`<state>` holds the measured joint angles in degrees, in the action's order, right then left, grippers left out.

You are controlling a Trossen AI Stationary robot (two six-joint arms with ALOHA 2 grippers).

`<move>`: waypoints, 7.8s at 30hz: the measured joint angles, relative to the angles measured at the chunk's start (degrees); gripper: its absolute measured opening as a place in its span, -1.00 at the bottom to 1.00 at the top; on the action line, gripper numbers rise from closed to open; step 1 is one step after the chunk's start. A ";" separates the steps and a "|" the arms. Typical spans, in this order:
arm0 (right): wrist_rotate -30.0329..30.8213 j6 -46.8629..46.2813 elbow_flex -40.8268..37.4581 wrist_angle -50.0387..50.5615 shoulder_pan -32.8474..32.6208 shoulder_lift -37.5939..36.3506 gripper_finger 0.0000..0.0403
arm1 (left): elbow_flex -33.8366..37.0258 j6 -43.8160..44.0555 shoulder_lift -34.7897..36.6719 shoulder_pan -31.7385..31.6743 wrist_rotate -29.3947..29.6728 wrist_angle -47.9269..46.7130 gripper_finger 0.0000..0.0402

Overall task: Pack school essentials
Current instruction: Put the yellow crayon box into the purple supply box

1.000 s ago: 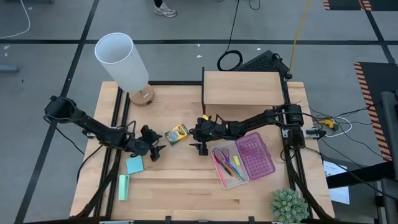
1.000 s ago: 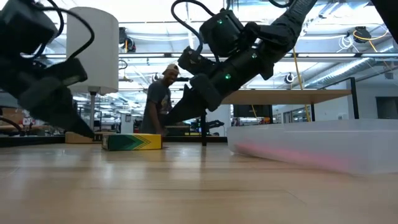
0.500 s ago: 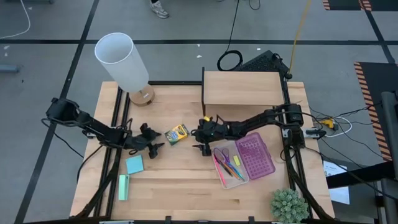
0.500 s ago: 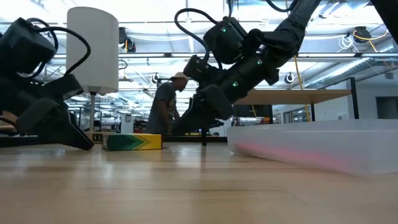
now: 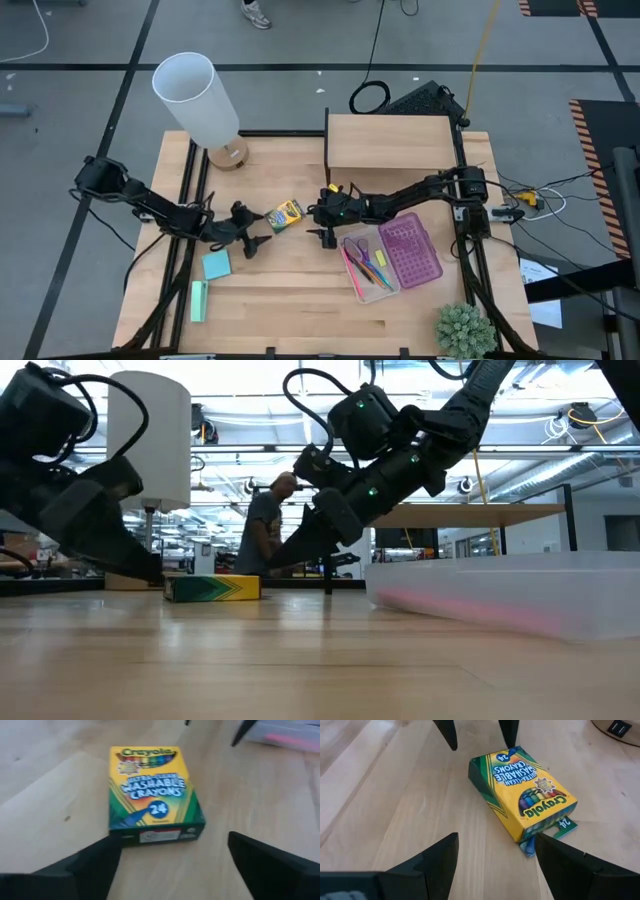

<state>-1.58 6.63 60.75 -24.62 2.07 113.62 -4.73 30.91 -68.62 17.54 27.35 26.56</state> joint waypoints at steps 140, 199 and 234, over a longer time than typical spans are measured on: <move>-4.24 -7.75 0.04 -3.93 6.78 0.76 0.26 | -13.16 8.45 -16.94 -0.81 10.45 -9.14 0.99; -8.70 -0.30 5.84 14.07 5.58 -1.61 0.26 | -13.23 1.08 -23.59 0.21 11.83 0.50 0.62; 1.44 60.36 -16.86 -20.97 -7.35 -19.08 0.75 | -13.34 -14.01 -5.64 0.00 -2.95 14.44 0.68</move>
<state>-0.14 66.99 43.90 -45.59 -5.29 94.54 -18.06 16.90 -74.26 17.54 24.40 41.01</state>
